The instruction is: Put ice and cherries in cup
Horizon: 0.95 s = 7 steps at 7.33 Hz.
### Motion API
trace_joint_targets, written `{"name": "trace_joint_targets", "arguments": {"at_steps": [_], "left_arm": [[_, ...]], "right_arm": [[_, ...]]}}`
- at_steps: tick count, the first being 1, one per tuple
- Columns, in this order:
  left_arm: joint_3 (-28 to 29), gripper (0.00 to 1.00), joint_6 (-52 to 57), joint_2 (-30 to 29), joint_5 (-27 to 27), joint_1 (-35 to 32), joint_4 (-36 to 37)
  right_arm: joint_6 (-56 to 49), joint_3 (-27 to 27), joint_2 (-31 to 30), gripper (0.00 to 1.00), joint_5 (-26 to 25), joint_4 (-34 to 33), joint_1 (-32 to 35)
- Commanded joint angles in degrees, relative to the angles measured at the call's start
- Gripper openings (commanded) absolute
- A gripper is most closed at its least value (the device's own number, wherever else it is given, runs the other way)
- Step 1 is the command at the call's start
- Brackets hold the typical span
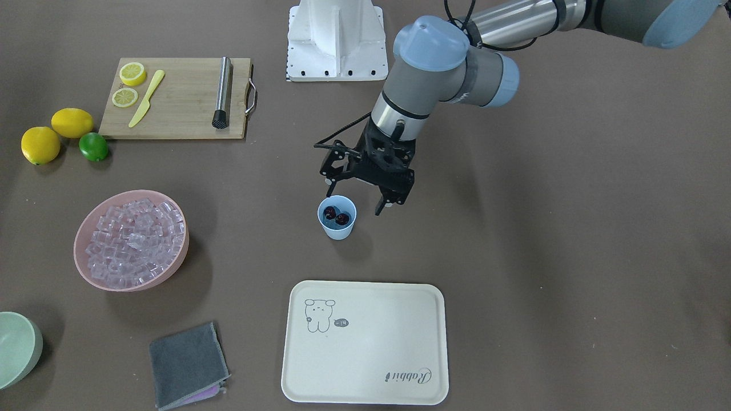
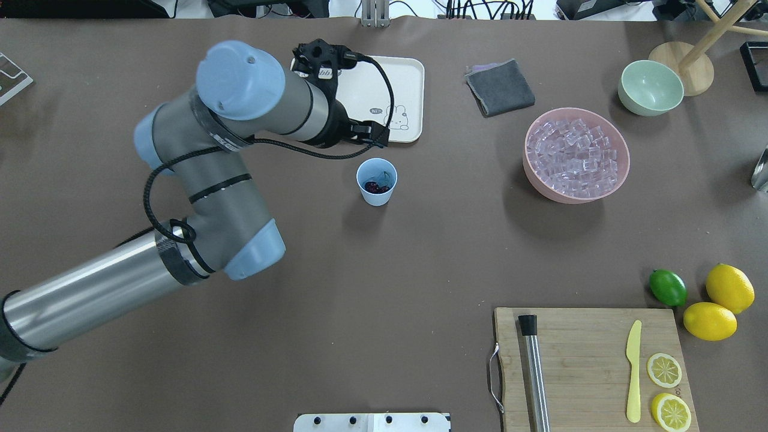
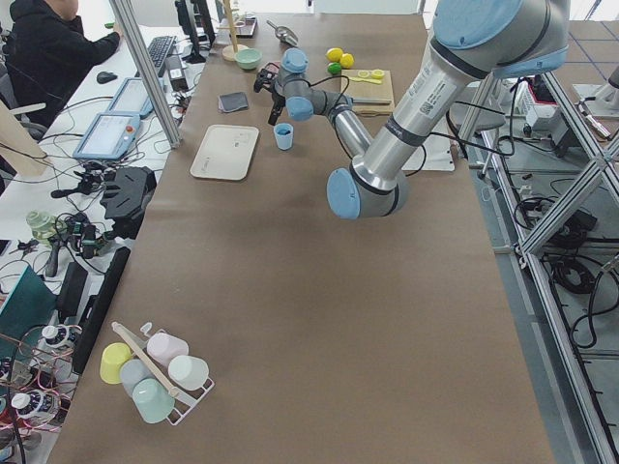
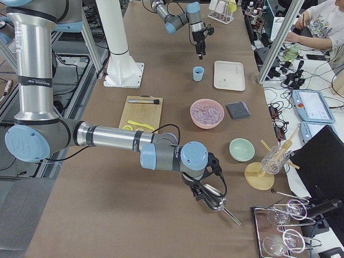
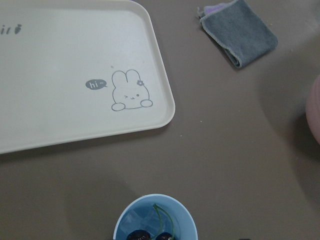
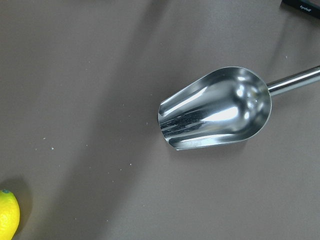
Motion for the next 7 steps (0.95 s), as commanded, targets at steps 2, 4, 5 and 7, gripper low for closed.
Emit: {"name": "trace_joint_targets", "arguments": {"at_steps": [2,4,5,7], "left_arm": [[-0.29,0.97,8.21,13.11,-21.92,-21.70,0.11],[0.41,0.97,23.13,21.11,-27.42,-30.78,2.63],[0.41,0.97,35.32,25.41,-27.43,-35.26,7.01],[-0.72,0.97,57.74,30.00,-30.16,-45.46,19.05]], "right_arm": [[-0.26,-0.04,-0.27,0.99,-0.26,0.00,0.00],[0.00,-0.13,0.43,0.99,-0.52,0.00,0.35],[-0.09,-0.48,0.17,0.99,-0.88,0.00,0.61],[-0.35,-0.04,-0.18,0.99,-0.70,0.00,3.33]]}}
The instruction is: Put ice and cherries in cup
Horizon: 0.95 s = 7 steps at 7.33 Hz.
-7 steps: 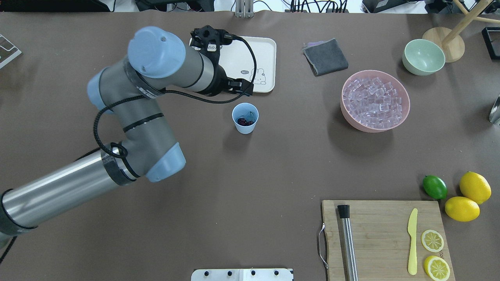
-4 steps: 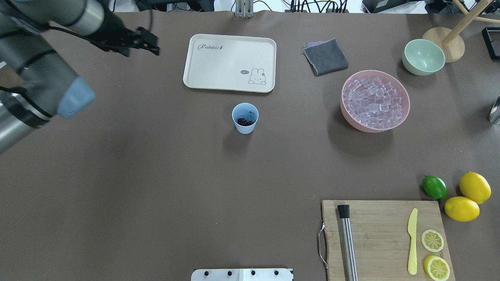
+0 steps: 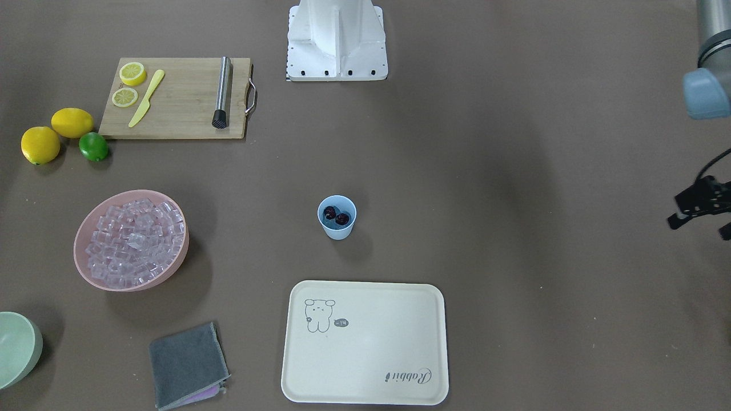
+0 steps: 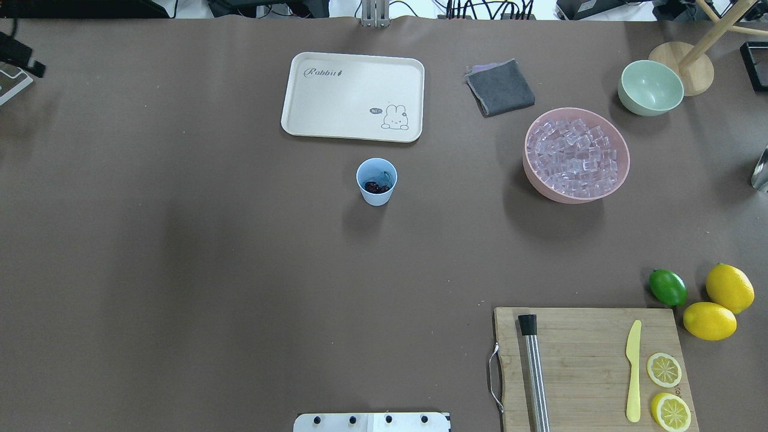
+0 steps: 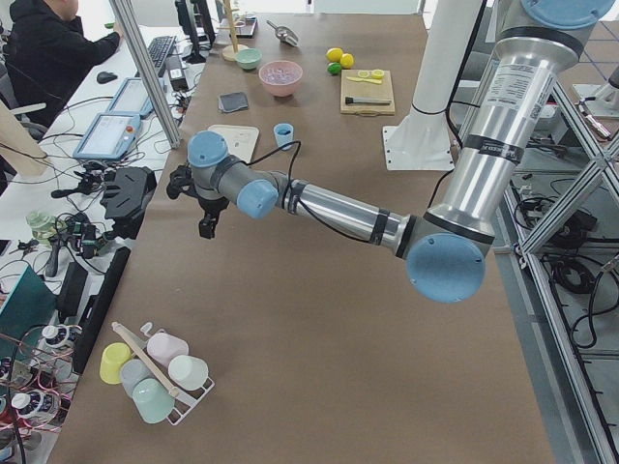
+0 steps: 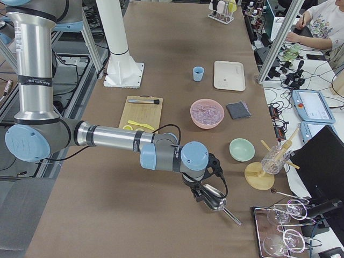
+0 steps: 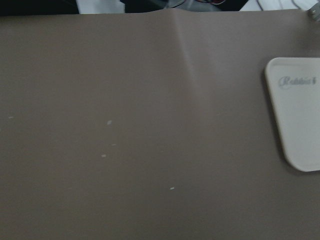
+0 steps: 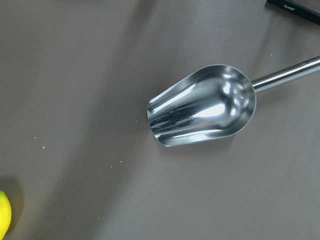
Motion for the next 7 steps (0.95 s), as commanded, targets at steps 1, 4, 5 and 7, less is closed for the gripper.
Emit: {"name": "trace_joint_targets", "arguments": {"at_steps": [1,4,5,7], "left_arm": [[-1.57,0.97,17.62,3.20,-1.25,-8.11,12.94],[-5.53,0.98,19.59,0.48,2.69,-7.52,25.63],[-6.14,0.98,19.16,0.47,3.40,-7.43,25.31],[-8.60,0.98,17.66,0.39,4.71,-7.43,22.78]], "right_arm": [[-0.13,0.47,0.16,0.99,0.04,0.09,2.54],[-0.48,0.82,0.16,0.99,0.04,0.09,4.82],[0.04,0.65,0.42,0.99,-0.22,0.00,4.83],[0.57,0.73,1.90,0.99,-0.31,-0.35,4.49]]}}
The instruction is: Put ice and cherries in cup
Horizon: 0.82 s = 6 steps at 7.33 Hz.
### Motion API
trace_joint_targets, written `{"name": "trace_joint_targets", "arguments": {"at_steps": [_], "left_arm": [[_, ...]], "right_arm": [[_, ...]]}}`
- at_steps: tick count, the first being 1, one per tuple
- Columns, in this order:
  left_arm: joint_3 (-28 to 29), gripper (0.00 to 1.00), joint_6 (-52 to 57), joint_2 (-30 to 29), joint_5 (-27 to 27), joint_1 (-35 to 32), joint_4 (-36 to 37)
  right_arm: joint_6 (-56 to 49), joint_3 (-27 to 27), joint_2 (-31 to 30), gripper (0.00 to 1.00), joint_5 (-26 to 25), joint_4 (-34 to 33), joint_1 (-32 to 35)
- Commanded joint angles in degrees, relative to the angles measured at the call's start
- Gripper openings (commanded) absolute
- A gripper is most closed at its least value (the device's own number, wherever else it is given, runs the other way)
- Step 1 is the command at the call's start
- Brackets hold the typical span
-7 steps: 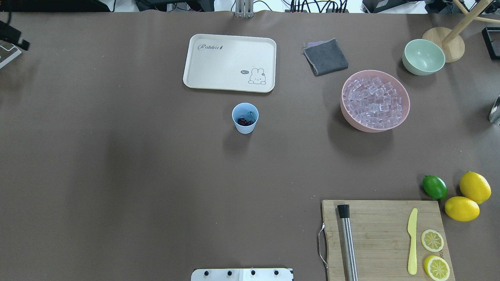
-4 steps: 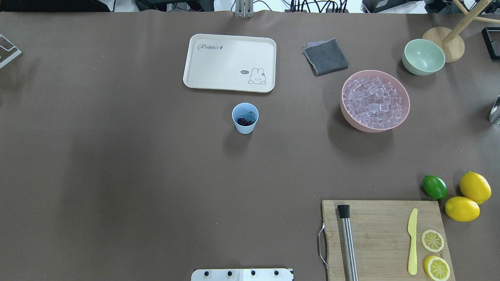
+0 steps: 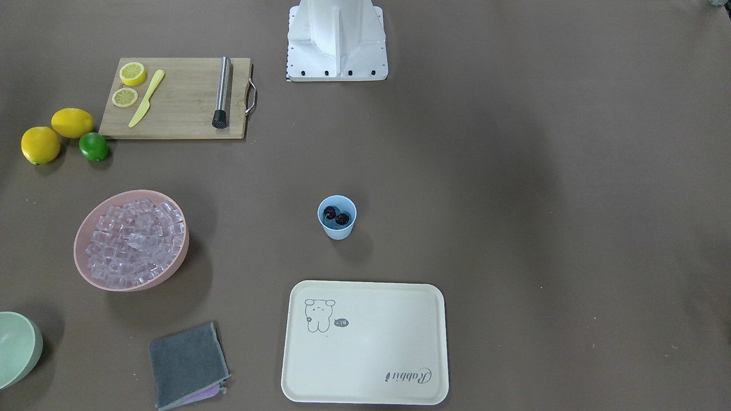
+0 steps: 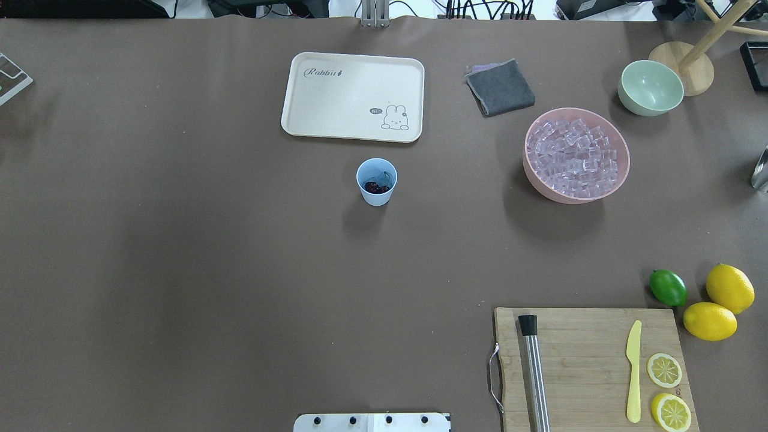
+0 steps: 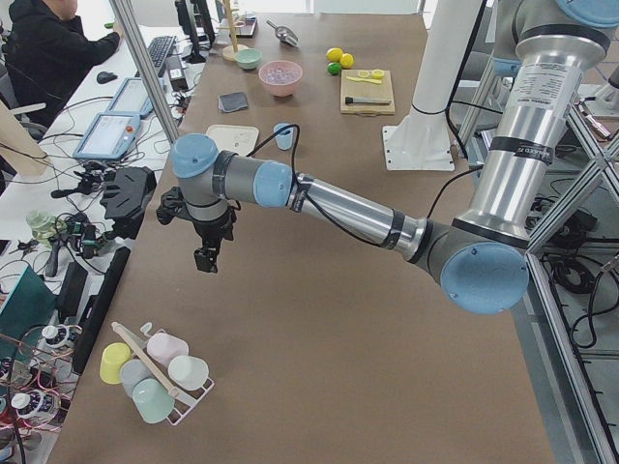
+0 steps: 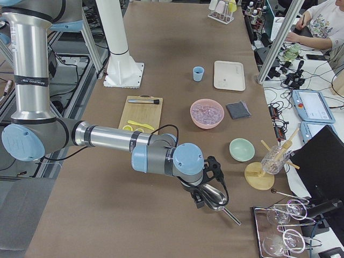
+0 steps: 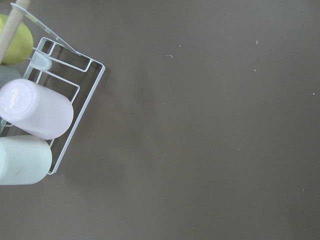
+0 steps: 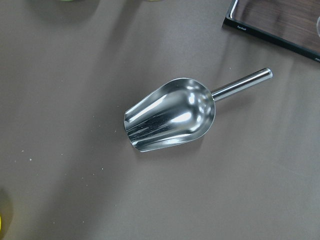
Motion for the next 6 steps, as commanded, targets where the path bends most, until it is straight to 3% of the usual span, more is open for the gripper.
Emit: {"name": "trace_joint_targets", "arguments": {"at_steps": [1,3,6], "left_arm": [[-1.31,0.98,-0.98,-0.08,1.14,0.04,-1.67],[-2.62,0.98,-0.90,0.45,1.14,-0.14,-1.41],[-2.62,0.98,-0.55,0.98,1.23,0.04,-1.50]], "right_arm": [[2.26,0.22,4.27,0.99,-0.41,-2.46,-1.14],[8.74,5.99,8.42,0.99,-2.50,-9.30,-6.75],[9.13,9.72,5.80,0.99,-2.79,-11.80,-7.04]]}}
